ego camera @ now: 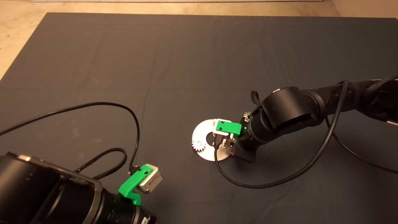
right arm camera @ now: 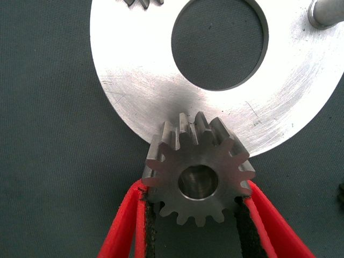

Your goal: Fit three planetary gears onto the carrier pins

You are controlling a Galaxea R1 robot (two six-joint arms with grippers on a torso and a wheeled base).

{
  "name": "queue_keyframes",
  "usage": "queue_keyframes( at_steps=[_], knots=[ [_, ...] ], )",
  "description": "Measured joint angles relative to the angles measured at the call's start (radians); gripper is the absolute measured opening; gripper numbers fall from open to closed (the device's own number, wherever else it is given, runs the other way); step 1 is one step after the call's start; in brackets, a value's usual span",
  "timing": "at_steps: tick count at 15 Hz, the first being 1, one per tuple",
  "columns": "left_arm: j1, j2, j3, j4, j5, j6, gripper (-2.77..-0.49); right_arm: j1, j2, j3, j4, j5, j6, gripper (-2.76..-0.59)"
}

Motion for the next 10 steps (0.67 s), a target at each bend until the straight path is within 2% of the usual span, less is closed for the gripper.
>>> queue_keyframes(
  at_steps=[2,5,10],
  knots=[
    [0.000,0.000,0.000,0.000,0.000,0.000,-1.61,-0.004,0.000,0.000,0.000,-0.003,0.000,-2.53],
    [0.000,0.000,0.000,0.000,0.000,0.000,-1.61,-0.020,0.000,0.000,0.000,0.000,0.000,-2.53],
    [0.000,-0.001,0.000,0.000,0.000,0.000,-1.61,-0.022,0.000,0.000,0.000,0.000,-0.011,-2.51]
  ],
)
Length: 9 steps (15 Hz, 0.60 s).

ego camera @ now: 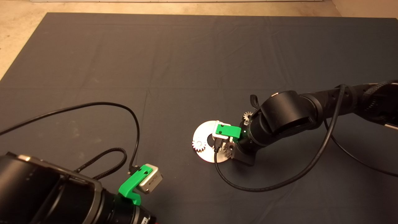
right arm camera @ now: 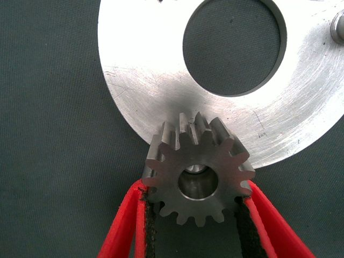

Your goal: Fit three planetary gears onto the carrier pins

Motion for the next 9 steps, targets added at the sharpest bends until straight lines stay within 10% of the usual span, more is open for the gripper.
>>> queue_keyframes(
  at_steps=[9],
  knots=[
    [0.000,-0.005,0.000,0.000,0.000,0.000,-1.61,-0.005,0.000,-0.007,0.000,0.004,-0.007,-2.52]
  ],
)
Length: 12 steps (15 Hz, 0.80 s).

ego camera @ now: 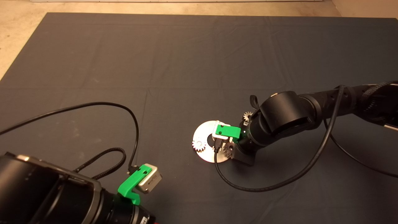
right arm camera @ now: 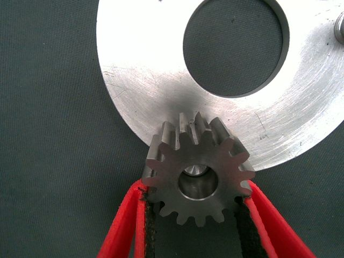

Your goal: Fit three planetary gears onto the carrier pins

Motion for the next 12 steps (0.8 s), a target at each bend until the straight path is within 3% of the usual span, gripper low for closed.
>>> queue_keyframes(
  at_steps=[8,12],
  knots=[
    [0.000,0.000,0.000,0.000,0.000,0.000,-1.61,0.000,0.000,-0.002,0.000,0.001,0.000,-2.46],
    [0.000,0.000,0.000,0.000,-0.006,0.000,-1.61,0.000,0.000,-0.003,0.000,0.001,0.000,-2.32]
  ],
)
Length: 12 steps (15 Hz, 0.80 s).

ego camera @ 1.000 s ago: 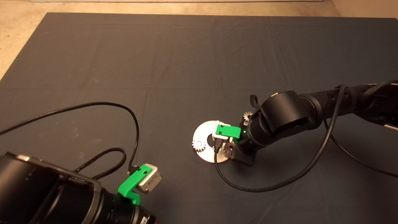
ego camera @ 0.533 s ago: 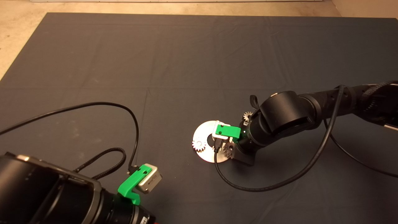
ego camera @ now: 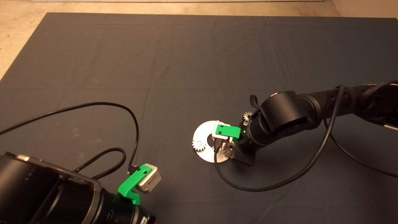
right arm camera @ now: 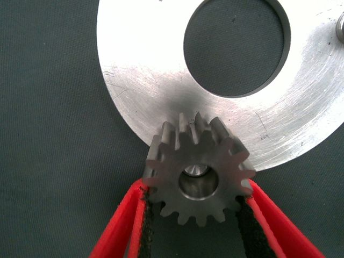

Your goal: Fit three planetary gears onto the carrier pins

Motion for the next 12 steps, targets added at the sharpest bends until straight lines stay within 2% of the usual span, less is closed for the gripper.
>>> queue_keyframes(
  at_steps=[3,5,7,10,12],
  knots=[
    [0.000,0.000,0.000,0.000,0.000,0.000,-1.61,0.000,0.000,0.000,0.000,0.000,0.000,-2.32],
    [0.000,0.000,0.000,0.000,0.000,0.000,-1.61,0.000,0.000,0.000,0.000,-0.001,0.000,-2.19],
    [0.000,0.000,0.000,0.000,-0.001,0.000,-1.61,0.000,-0.006,0.000,0.000,0.000,0.000,-2.19],
    [0.000,0.000,0.000,0.000,-0.001,0.000,-1.61,0.002,-0.039,0.000,0.000,0.003,0.000,-2.19],
    [0.000,-0.001,0.000,0.000,-0.001,0.000,-1.61,0.031,-0.088,0.000,0.000,0.003,0.000,-2.19]
  ],
)
